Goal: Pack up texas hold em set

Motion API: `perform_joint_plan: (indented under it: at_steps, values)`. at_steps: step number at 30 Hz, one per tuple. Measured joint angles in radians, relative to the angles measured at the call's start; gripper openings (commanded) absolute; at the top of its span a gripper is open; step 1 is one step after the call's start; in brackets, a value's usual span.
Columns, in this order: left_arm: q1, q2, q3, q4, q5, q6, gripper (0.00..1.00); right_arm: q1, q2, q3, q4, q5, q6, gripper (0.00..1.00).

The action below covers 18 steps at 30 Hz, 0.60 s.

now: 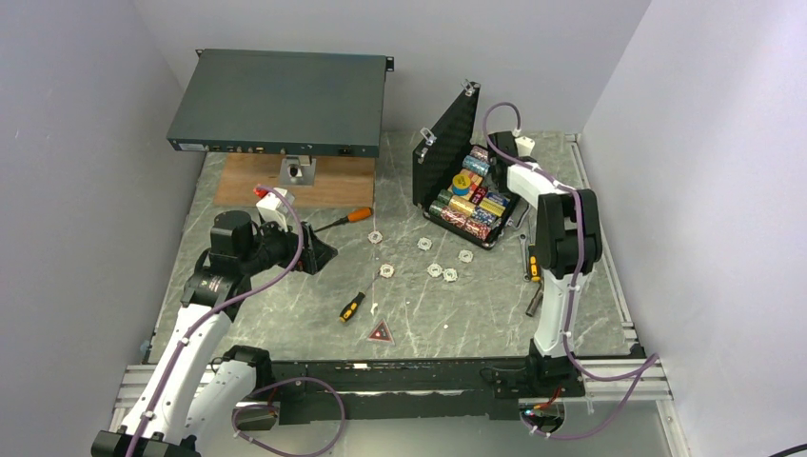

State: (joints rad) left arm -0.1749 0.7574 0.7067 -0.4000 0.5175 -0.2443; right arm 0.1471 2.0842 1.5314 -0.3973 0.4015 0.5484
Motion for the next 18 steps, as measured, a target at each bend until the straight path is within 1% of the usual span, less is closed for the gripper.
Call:
perform_joint_plan:
  at_steps: [3, 5, 7, 8, 11, 14, 16, 18]
  values:
    - [0.000, 0.000, 0.000, 0.000, 0.000, 0.000, 0.99, -0.001, -0.011, -0.003, -0.009, -0.014, -0.008, 0.57]
    - [0.000, 0.000, 0.000, 0.000, 0.000, 0.000, 0.99, 0.000, -0.024, -0.001, -0.033, -0.018, -0.022, 0.65]
    - [0.000, 0.000, 0.000, 0.000, 0.000, 0.000, 0.99, 0.005, -0.044, 0.007, -0.068, -0.019, -0.050, 0.74]
    - [0.000, 0.000, 0.000, 0.000, 0.000, 0.000, 0.99, 0.010, -0.062, 0.008, -0.081, -0.018, -0.064, 0.78]
    - [0.000, 0.000, 0.000, 0.000, 0.000, 0.000, 0.99, 0.036, -0.140, 0.008, -0.113, -0.018, -0.101, 0.83]
    - [0.000, 0.007, 0.000, 0.000, -0.002, 0.000, 0.99, 0.121, -0.263, -0.042, -0.097, -0.022, -0.109, 0.87]
    - [0.000, 0.019, 0.000, -0.002, -0.011, 0.000, 0.99, 0.229, -0.356, -0.116, -0.074, -0.022, -0.107, 0.87]
    - [0.000, 0.034, 0.000, -0.005, -0.022, 0.000, 0.99, 0.364, -0.412, -0.182, -0.063, -0.028, -0.097, 0.88]
